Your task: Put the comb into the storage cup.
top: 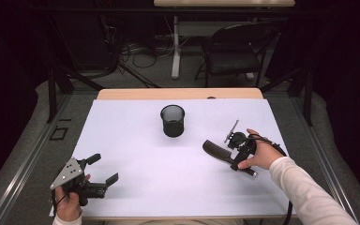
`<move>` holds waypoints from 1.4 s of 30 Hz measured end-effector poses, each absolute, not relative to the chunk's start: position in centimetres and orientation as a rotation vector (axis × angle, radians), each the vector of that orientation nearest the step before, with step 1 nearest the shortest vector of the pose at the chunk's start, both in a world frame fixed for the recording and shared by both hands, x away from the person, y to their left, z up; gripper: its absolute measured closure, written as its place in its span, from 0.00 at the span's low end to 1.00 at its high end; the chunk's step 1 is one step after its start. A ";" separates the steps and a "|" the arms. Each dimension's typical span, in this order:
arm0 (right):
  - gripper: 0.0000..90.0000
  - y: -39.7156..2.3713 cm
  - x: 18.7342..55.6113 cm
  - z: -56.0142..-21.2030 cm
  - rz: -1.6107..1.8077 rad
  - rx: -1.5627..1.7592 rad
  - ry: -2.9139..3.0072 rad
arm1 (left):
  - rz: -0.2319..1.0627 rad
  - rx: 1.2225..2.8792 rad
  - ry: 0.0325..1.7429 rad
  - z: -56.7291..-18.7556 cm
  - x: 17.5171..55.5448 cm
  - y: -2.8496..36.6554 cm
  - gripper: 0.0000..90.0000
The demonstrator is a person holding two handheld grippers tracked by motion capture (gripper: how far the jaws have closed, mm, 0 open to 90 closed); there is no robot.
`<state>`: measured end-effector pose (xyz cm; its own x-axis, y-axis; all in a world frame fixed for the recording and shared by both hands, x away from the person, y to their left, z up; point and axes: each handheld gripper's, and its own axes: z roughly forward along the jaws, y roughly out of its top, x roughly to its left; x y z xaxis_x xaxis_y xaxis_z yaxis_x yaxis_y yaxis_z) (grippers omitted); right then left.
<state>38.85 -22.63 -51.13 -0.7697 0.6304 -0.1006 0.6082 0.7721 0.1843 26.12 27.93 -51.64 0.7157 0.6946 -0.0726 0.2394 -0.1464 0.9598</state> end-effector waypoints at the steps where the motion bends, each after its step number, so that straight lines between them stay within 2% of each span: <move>1: 0.01 -22.6 38.9 -51.0 0.161 0.974 2.819 | 0.469 1.714 0.751 -51.6 26.1 27.9 0.00; 14: 0.02 -22.1 39.2 -51.6 0.119 0.946 2.854 | 0.468 1.714 0.751 -51.6 26.1 27.9 0.00; 29: 0.45 -21.7 39.3 -51.7 0.103 0.880 2.923 | 0.466 1.709 0.760 -51.7 26.2 28.0 0.00; 32: 0.46 -21.6 39.2 -51.8 0.101 0.880 2.913 | 0.457 1.708 0.764 -51.7 26.3 28.0 0.00; 35: 0.54 -21.6 39.2 -52.1 0.110 0.877 2.943 | 0.458 1.705 0.760 -51.7 26.2 28.0 0.00; 42: 0.56 -21.3 39.4 -52.3 0.074 0.902 2.938 | 0.460 1.704 0.762 -51.7 26.2 28.0 0.00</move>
